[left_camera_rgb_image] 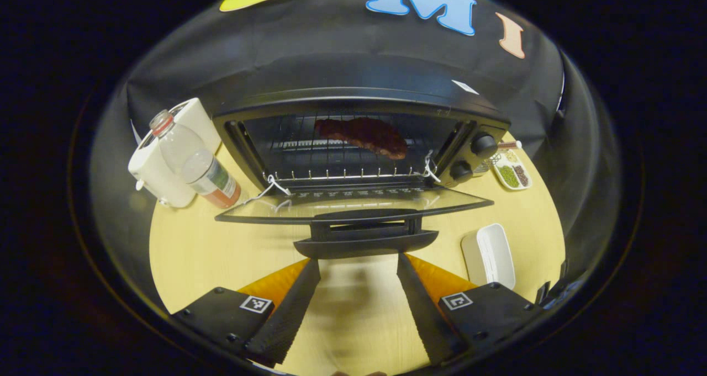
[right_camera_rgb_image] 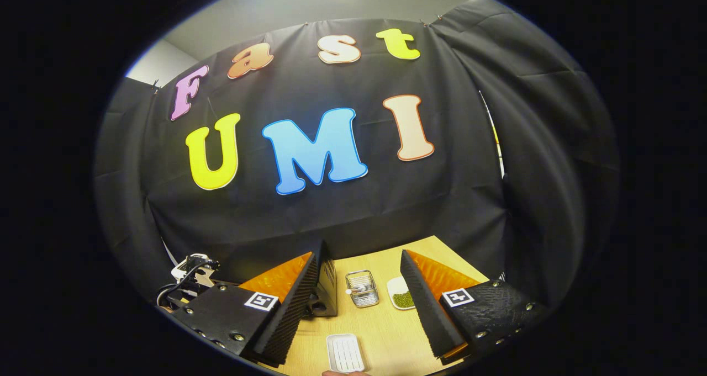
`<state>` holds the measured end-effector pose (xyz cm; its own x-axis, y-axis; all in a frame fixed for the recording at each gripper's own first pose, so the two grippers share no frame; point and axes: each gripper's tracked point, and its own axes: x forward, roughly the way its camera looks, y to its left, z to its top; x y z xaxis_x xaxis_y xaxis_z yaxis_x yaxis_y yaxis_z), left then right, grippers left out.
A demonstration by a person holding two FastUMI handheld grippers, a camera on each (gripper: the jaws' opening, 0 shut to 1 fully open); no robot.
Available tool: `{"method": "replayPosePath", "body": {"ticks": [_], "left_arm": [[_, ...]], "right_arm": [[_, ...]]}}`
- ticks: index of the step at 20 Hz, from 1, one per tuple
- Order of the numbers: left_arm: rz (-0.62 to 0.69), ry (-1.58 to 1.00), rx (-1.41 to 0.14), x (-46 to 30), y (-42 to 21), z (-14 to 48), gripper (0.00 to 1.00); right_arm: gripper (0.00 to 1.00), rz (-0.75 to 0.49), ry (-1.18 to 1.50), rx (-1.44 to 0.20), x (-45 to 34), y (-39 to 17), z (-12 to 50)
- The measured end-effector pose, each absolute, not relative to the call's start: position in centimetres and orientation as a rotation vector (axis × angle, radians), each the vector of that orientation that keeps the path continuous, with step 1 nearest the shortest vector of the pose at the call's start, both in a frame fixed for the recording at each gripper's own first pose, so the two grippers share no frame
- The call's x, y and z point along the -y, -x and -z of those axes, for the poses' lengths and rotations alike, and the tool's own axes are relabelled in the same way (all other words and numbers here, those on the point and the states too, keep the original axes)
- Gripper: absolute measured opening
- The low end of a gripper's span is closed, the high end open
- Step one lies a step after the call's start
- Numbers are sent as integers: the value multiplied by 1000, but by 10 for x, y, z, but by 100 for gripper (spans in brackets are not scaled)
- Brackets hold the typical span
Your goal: Open the electric oven with the left hand, put the food in, and close the electric oven.
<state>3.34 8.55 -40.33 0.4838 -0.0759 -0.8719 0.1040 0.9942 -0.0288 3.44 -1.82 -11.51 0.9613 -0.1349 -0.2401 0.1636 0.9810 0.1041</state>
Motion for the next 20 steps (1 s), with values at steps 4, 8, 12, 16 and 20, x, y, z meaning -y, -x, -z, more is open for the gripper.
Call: {"method": "replayPosePath", "body": {"ticks": [4,8,12,16,20], "left_arm": [[108,-31,-1045,-82,-41,400,96],[99,-35,-1016,-82,-54,394,96],[64,-52,-931,-87,-71,376,96],[22,-99,-802,-84,-79,344,96],[-17,-86,-617,-60,-62,283,92]], "right_arm": [[92,163,-126,-237,25,-31,116],[92,168,-127,-240,32,-30,116],[92,152,-130,-244,36,-31,116],[92,106,-128,-254,36,-29,120],[92,51,-113,-259,37,-30,122]]}}
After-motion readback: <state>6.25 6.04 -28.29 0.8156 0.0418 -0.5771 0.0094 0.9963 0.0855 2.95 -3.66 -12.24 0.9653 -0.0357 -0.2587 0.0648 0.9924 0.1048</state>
